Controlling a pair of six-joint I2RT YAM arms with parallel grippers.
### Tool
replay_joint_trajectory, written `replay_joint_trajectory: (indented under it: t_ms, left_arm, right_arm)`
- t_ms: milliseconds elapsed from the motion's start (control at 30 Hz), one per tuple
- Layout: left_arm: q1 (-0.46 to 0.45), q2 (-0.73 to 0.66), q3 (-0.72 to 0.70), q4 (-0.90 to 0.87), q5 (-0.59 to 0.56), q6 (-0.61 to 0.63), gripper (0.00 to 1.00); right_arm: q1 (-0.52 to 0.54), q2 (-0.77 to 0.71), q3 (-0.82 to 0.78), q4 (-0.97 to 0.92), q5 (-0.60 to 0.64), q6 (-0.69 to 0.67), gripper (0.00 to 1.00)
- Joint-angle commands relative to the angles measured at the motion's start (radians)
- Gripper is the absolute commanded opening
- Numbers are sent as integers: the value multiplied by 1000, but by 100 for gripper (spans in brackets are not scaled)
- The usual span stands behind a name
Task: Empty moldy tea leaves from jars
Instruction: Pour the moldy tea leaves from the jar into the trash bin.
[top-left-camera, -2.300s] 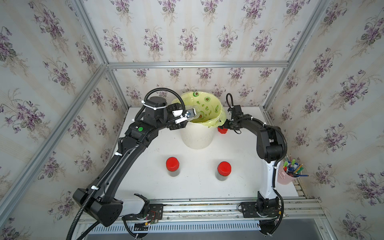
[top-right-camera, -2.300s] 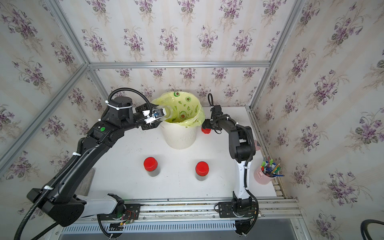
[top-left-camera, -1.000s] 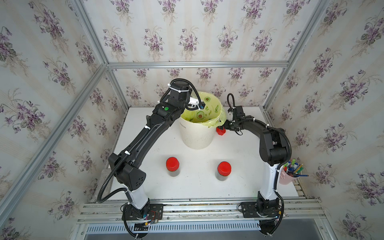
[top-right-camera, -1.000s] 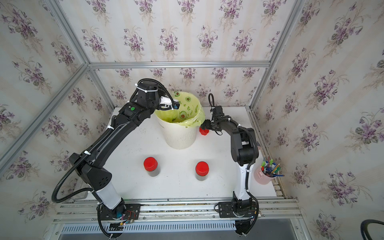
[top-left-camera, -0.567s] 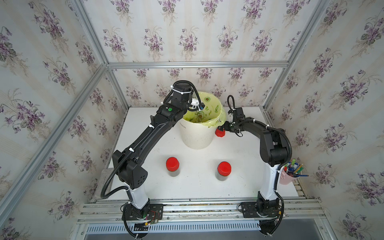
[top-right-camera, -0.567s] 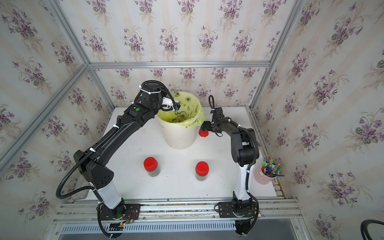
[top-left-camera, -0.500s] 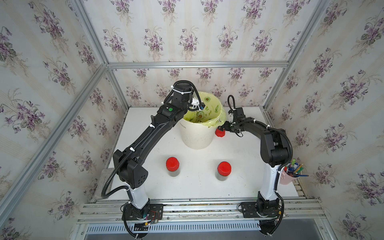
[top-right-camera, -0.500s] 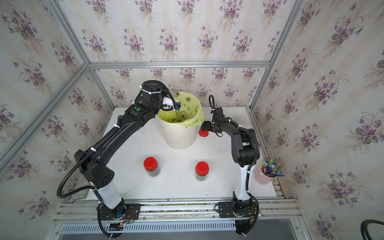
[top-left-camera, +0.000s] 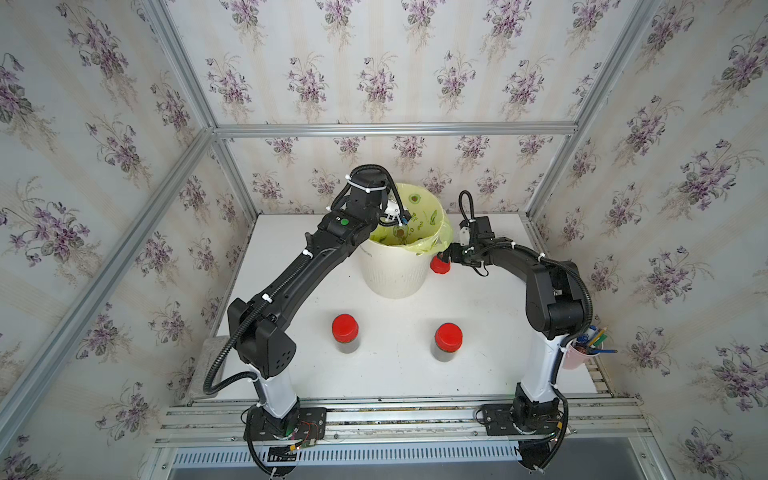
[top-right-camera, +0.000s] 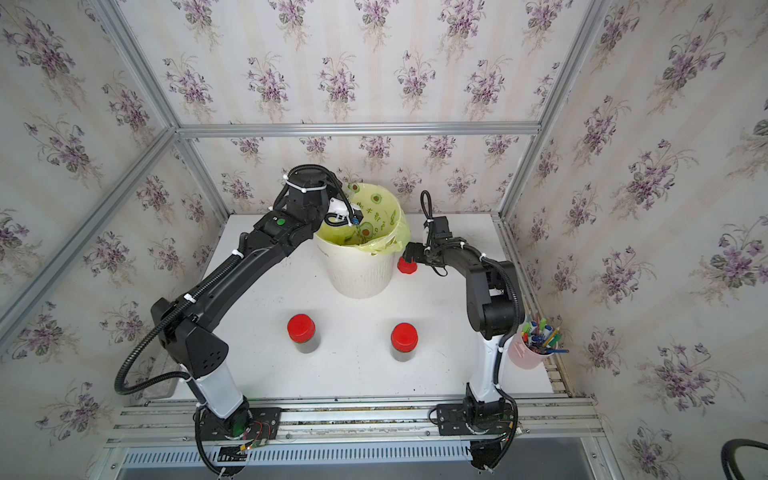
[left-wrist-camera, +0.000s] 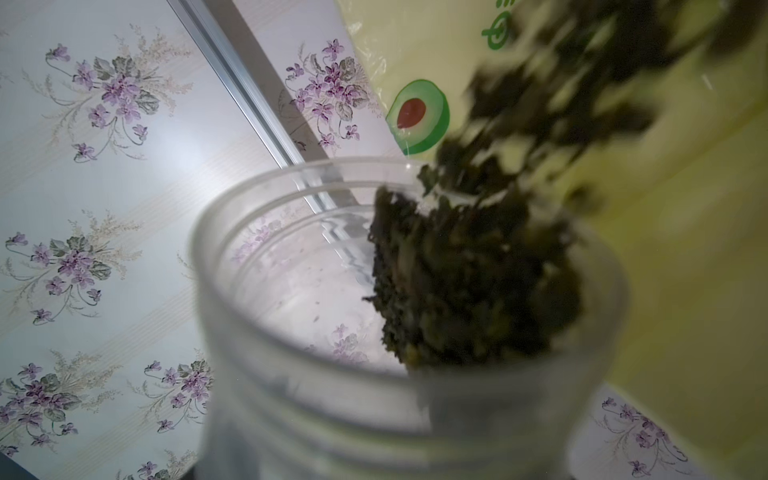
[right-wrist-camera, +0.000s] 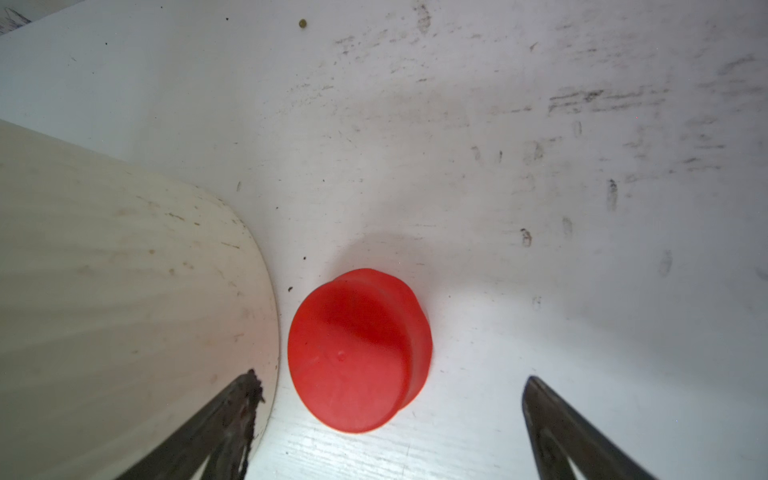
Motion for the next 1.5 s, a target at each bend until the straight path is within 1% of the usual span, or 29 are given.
replay_joint_trajectory:
  t_ms: [0, 200, 367, 567, 733, 800, 933, 1100, 1167, 1300, 1467]
  left_arm:
    - [2, -4, 18, 41, 16, 98, 66]
    - [5, 0, -13, 40, 16, 94, 66]
    - [5, 17, 45, 39, 40, 100, 67]
    - [6, 15, -9, 41, 25, 97, 67]
    - [5, 32, 59, 41, 33, 121, 67]
    - [5, 30, 52, 41, 32, 117, 67]
    - [8, 26, -2, 40, 20, 118, 68]
    - [-1, 42, 64, 39, -2, 135, 68]
    - [-1, 37, 54, 38, -6, 130, 68]
    - [3, 27, -9, 11, -33, 119, 67]
    - [2, 32, 27, -45, -63, 111, 66]
  right_arm:
    - [-3, -30, -12, 28, -10, 16, 97]
    - [-5, -68, -37, 36, -19, 20, 97]
    - [-7, -104, -67, 42, -27, 27, 97]
    - [-8, -170, -145, 82, -57, 47, 97]
    - [-11, -199, -164, 75, -43, 42, 98]
    - [-11, -206, -175, 84, -49, 48, 98]
    - [-10, -216, -192, 101, -72, 60, 98]
    - [-10, -236, -194, 100, -90, 59, 98]
    - [-10, -243, -198, 103, -100, 62, 98]
    - [-10, -253, -201, 117, -136, 73, 97]
    - [-11, -271, -214, 131, -157, 81, 97]
